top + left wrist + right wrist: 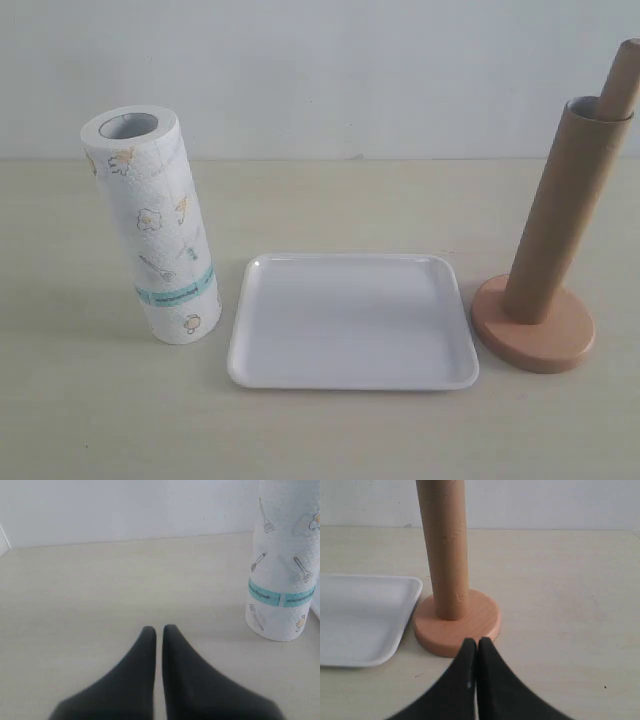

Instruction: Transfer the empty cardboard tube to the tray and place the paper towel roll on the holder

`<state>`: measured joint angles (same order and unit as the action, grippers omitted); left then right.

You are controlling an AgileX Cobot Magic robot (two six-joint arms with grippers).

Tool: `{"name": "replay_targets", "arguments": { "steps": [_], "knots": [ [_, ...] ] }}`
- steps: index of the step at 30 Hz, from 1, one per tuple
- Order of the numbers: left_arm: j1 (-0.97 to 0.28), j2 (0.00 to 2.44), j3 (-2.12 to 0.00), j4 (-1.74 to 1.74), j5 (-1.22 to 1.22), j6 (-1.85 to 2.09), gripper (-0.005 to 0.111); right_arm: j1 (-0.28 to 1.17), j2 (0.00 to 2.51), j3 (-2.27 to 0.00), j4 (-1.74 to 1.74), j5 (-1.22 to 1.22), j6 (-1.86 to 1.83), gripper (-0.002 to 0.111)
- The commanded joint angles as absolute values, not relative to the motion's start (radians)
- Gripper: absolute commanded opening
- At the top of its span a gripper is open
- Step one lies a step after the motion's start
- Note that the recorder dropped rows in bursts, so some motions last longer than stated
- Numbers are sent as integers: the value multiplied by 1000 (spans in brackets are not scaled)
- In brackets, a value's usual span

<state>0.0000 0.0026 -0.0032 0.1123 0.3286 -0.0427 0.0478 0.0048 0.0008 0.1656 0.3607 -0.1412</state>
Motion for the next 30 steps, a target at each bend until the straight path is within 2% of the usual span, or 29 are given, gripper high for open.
{"name": "replay_targets", "arguments": {
  "steps": [1, 9, 18, 25, 27, 30],
  "knots": [
    [1, 0, 0, 101, 315, -44, 4, 40, 0, 0, 154, 248, -141, 0],
    [1, 0, 0, 101, 315, -44, 4, 40, 0, 0, 173, -98, -141, 0],
    [1, 0, 0, 101, 315, -44, 4, 40, 0, 0, 173, -379, -51, 0],
    [1, 0, 0, 101, 315, -44, 4, 40, 0, 0, 112, -865, 274, 0],
    [1, 0, 0, 101, 315, -44, 4, 40, 0, -91, 72, -818, 279, 0],
    [1, 0, 0, 101, 315, -44, 4, 40, 74, -381, -120, -402, 282, 0]
  ]
}}
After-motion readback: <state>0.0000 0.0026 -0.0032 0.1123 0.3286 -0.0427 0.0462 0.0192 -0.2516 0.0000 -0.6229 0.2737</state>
